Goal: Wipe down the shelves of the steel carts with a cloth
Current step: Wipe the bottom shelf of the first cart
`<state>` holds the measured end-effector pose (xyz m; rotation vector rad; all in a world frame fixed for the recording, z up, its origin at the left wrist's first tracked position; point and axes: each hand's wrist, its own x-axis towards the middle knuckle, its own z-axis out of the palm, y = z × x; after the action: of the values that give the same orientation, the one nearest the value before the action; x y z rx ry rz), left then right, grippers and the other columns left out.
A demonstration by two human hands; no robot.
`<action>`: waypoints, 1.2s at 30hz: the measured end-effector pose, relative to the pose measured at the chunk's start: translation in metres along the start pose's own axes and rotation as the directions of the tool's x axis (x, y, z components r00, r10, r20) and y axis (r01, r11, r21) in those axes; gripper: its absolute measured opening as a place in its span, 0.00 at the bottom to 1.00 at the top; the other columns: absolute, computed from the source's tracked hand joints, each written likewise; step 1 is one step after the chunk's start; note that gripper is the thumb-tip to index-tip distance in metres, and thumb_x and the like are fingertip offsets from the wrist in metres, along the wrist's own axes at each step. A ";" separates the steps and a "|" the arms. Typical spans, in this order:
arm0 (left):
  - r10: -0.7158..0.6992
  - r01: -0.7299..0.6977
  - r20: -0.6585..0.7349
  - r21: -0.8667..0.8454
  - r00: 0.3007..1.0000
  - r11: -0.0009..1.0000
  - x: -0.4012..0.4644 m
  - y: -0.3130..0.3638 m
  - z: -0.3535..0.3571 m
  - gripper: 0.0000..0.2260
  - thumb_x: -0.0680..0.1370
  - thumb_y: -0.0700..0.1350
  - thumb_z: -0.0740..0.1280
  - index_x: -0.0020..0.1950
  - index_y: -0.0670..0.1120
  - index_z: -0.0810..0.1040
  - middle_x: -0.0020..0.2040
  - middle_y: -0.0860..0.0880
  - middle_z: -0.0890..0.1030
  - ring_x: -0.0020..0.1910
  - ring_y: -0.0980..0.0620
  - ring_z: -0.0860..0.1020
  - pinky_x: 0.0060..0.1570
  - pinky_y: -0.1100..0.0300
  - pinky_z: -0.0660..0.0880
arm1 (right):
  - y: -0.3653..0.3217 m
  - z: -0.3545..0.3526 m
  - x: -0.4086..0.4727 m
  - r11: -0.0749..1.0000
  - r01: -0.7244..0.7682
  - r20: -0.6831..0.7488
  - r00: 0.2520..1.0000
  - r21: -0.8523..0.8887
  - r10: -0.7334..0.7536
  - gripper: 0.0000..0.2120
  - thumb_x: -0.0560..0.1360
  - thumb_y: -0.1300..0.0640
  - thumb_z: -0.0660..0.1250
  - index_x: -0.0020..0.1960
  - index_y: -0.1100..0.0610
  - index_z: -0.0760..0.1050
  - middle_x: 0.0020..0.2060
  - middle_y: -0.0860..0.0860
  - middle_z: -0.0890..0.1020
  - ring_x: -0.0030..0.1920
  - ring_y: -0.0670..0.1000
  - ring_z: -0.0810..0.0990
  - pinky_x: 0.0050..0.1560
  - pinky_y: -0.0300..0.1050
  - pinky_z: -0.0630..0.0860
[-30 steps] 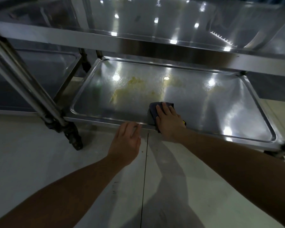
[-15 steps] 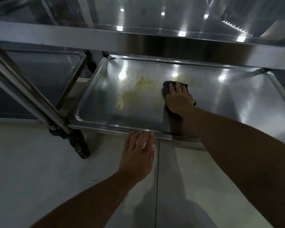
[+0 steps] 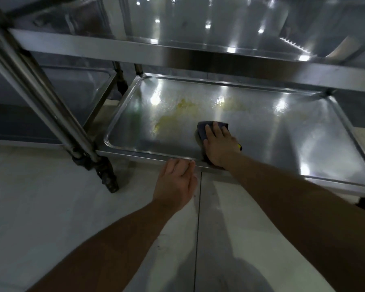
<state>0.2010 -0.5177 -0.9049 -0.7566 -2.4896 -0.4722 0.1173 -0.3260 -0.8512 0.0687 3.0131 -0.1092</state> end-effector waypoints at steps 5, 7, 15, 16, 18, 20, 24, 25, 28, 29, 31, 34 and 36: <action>-0.098 0.102 0.186 -0.012 0.978 0.995 0.007 0.004 -0.012 0.21 0.82 0.49 0.54 0.65 0.41 0.80 0.58 0.47 0.79 0.58 0.44 0.73 0.58 0.49 0.76 | 0.002 0.008 -0.043 0.998 0.057 0.004 0.998 -0.015 -0.057 0.27 0.85 0.46 0.46 0.82 0.52 0.47 0.82 0.53 0.47 0.79 0.60 0.50 0.72 0.60 0.61; -0.116 0.127 0.263 -0.027 0.958 0.992 0.011 0.000 -0.017 0.24 0.82 0.51 0.52 0.68 0.42 0.79 0.62 0.48 0.78 0.63 0.44 0.72 0.63 0.47 0.74 | 0.000 0.008 -0.052 0.997 0.070 0.006 0.998 -0.029 -0.070 0.27 0.85 0.46 0.46 0.82 0.52 0.47 0.81 0.54 0.47 0.79 0.61 0.51 0.71 0.60 0.62; -0.180 0.178 0.305 0.035 0.935 0.983 -0.009 -0.040 -0.039 0.26 0.81 0.52 0.49 0.76 0.44 0.71 0.71 0.46 0.73 0.73 0.44 0.67 0.74 0.47 0.66 | -0.035 0.008 -0.037 0.988 0.153 -0.004 0.988 0.004 -0.152 0.28 0.85 0.47 0.48 0.82 0.53 0.48 0.81 0.54 0.49 0.79 0.62 0.52 0.70 0.62 0.63; -0.195 0.191 0.306 0.041 0.932 0.981 -0.013 -0.047 -0.038 0.27 0.81 0.52 0.48 0.77 0.46 0.70 0.72 0.47 0.72 0.74 0.45 0.65 0.76 0.49 0.63 | -0.037 0.008 -0.031 0.989 0.144 -0.002 0.990 0.020 -0.144 0.27 0.85 0.47 0.48 0.82 0.52 0.48 0.81 0.53 0.49 0.79 0.62 0.52 0.70 0.62 0.64; -0.178 0.175 0.288 0.035 0.941 0.984 -0.018 -0.060 -0.036 0.26 0.82 0.51 0.50 0.77 0.47 0.69 0.73 0.48 0.71 0.74 0.45 0.63 0.75 0.50 0.62 | -0.037 0.008 -0.016 0.993 0.107 0.005 0.994 0.054 -0.108 0.27 0.85 0.47 0.47 0.82 0.52 0.48 0.81 0.52 0.48 0.80 0.61 0.50 0.71 0.62 0.62; -0.119 0.116 0.255 0.025 0.960 0.993 -0.021 -0.068 -0.033 0.24 0.82 0.49 0.54 0.76 0.45 0.71 0.72 0.47 0.72 0.72 0.44 0.64 0.71 0.47 0.68 | -0.035 0.008 -0.001 0.995 0.073 -0.001 0.997 0.072 -0.073 0.27 0.85 0.46 0.45 0.82 0.51 0.47 0.82 0.52 0.47 0.80 0.60 0.48 0.73 0.61 0.60; -0.051 0.055 0.208 -0.012 0.977 0.998 -0.027 -0.081 -0.015 0.22 0.84 0.47 0.56 0.77 0.44 0.70 0.72 0.45 0.73 0.72 0.40 0.69 0.70 0.42 0.69 | -0.029 0.007 0.033 0.997 0.012 -0.043 0.999 0.081 -0.009 0.27 0.85 0.46 0.45 0.82 0.51 0.47 0.82 0.51 0.47 0.80 0.59 0.49 0.74 0.60 0.58; -0.051 0.054 0.185 -0.016 0.981 0.998 -0.030 -0.083 -0.010 0.22 0.84 0.48 0.56 0.77 0.44 0.70 0.72 0.44 0.73 0.72 0.39 0.69 0.70 0.41 0.69 | -0.028 0.005 0.043 0.997 0.002 -0.054 0.999 0.077 0.002 0.27 0.85 0.46 0.45 0.82 0.50 0.48 0.82 0.51 0.48 0.80 0.59 0.49 0.74 0.60 0.58; -0.027 0.028 0.067 -0.014 0.997 1.000 -0.035 -0.085 0.000 0.21 0.83 0.47 0.58 0.76 0.43 0.73 0.70 0.44 0.75 0.70 0.38 0.72 0.67 0.41 0.71 | -0.022 -0.001 0.076 0.997 -0.016 -0.086 0.996 0.080 0.023 0.26 0.85 0.46 0.46 0.82 0.51 0.50 0.81 0.52 0.51 0.79 0.59 0.52 0.72 0.62 0.60; -0.014 0.015 0.016 -0.018 1.000 1.000 -0.035 -0.083 0.002 0.21 0.83 0.46 0.60 0.75 0.43 0.74 0.70 0.44 0.75 0.69 0.38 0.72 0.67 0.41 0.72 | -0.020 -0.003 0.085 0.995 -0.032 -0.090 0.995 0.092 0.040 0.26 0.85 0.47 0.47 0.82 0.51 0.51 0.81 0.52 0.52 0.79 0.60 0.53 0.72 0.62 0.60; 0.003 -0.004 -0.051 -0.031 0.999 0.999 -0.034 -0.081 0.003 0.21 0.81 0.44 0.62 0.73 0.41 0.75 0.69 0.44 0.74 0.68 0.38 0.72 0.66 0.43 0.73 | -0.020 -0.007 0.100 0.991 -0.071 -0.092 0.992 0.117 0.082 0.26 0.85 0.47 0.47 0.82 0.51 0.51 0.81 0.53 0.51 0.79 0.60 0.52 0.73 0.63 0.58; 0.025 -0.028 -0.067 -0.043 0.997 0.999 -0.032 -0.080 0.005 0.20 0.81 0.42 0.62 0.72 0.39 0.75 0.69 0.44 0.73 0.66 0.37 0.73 0.65 0.45 0.74 | -0.039 -0.010 0.113 0.978 -0.128 -0.058 0.989 0.163 0.139 0.26 0.85 0.47 0.47 0.82 0.51 0.49 0.82 0.52 0.48 0.80 0.61 0.49 0.75 0.63 0.54; 0.039 -0.043 -0.067 -0.056 0.997 0.998 -0.032 -0.081 0.005 0.20 0.82 0.43 0.61 0.72 0.39 0.75 0.69 0.45 0.72 0.64 0.37 0.75 0.64 0.45 0.74 | -0.054 -0.013 0.115 0.977 -0.132 -0.019 0.990 0.171 0.137 0.27 0.85 0.49 0.48 0.82 0.50 0.46 0.82 0.51 0.46 0.80 0.60 0.46 0.76 0.62 0.51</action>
<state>0.1747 -0.5931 -0.9407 -0.7999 -2.4038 -0.5471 -0.0015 -0.3744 -0.8490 0.2919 3.0110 -0.3533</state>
